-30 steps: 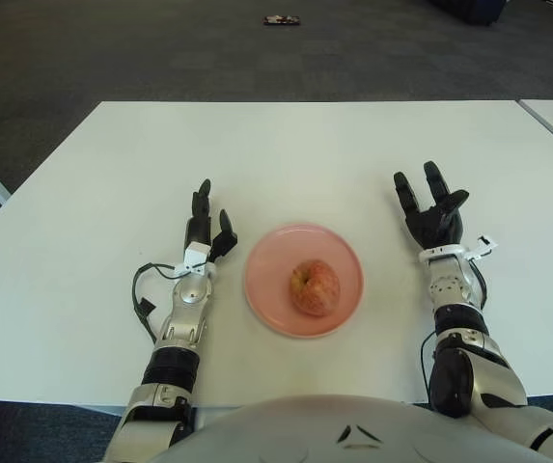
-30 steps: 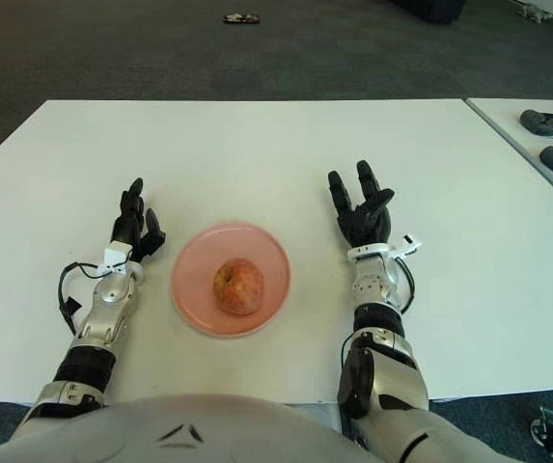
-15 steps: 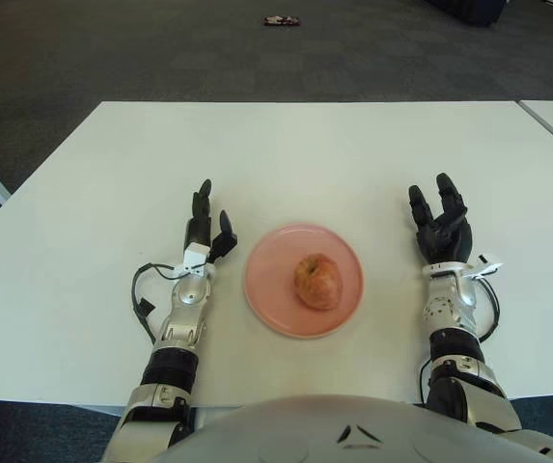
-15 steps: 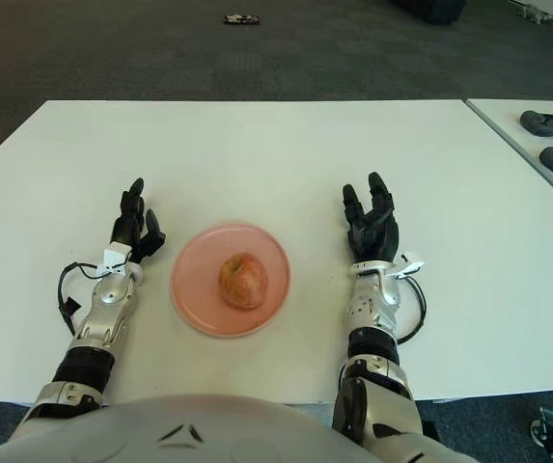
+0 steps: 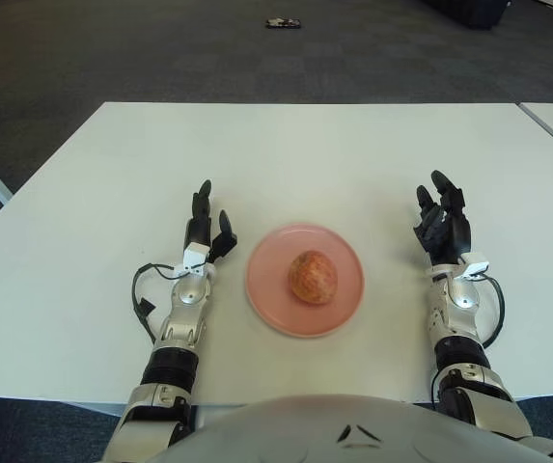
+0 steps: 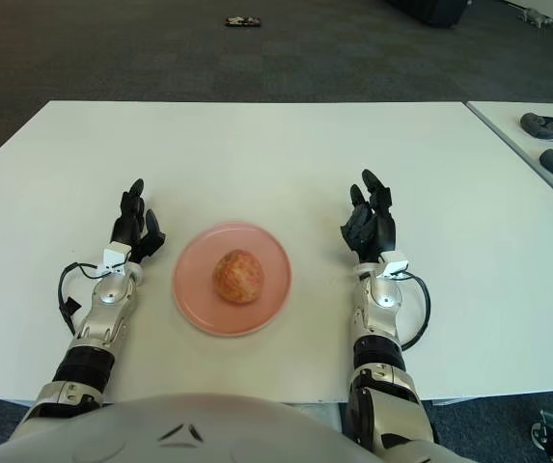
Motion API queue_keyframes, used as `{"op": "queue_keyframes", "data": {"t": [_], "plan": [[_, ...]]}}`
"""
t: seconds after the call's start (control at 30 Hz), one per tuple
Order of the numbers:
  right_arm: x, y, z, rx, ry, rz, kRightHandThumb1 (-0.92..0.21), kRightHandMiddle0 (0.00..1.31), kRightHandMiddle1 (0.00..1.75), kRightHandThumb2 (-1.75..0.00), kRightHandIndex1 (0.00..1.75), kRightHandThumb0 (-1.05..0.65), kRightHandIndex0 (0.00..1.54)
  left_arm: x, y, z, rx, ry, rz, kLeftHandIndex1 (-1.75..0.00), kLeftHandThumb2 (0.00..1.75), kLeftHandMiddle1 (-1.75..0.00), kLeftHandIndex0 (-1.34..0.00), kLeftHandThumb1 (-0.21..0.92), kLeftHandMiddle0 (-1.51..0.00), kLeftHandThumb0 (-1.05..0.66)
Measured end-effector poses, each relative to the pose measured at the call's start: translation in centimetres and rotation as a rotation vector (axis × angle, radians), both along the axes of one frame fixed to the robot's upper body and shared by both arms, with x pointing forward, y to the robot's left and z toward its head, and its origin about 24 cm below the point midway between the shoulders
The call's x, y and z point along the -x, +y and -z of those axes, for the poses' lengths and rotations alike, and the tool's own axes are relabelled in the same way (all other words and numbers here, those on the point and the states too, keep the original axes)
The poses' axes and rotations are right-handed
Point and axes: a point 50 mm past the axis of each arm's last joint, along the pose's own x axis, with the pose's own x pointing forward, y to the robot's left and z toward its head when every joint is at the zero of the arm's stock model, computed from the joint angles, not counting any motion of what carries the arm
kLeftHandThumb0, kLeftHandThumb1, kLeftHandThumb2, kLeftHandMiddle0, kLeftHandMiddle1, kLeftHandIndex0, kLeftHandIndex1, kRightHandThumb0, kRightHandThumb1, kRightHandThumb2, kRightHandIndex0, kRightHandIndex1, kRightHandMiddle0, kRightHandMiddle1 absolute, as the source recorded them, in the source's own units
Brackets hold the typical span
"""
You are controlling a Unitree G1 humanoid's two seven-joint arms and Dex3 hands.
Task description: Put the apple into the plate.
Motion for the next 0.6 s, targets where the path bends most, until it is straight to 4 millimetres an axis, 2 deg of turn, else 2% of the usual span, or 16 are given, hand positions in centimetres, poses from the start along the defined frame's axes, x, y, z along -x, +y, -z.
{"op": "queue_keyframes", "data": {"t": [0.6], "plan": [[0.31, 0.63, -0.63, 0.253, -0.024, 0.019, -0.92, 0.0, 0.28, -0.98, 0.0, -0.78, 0.13, 0.0, -0.07, 0.02, 0.0, 0.0, -0.001, -0.37, 0.98, 0.0, 0.0, 0.92, -0.14, -0.82]]}}
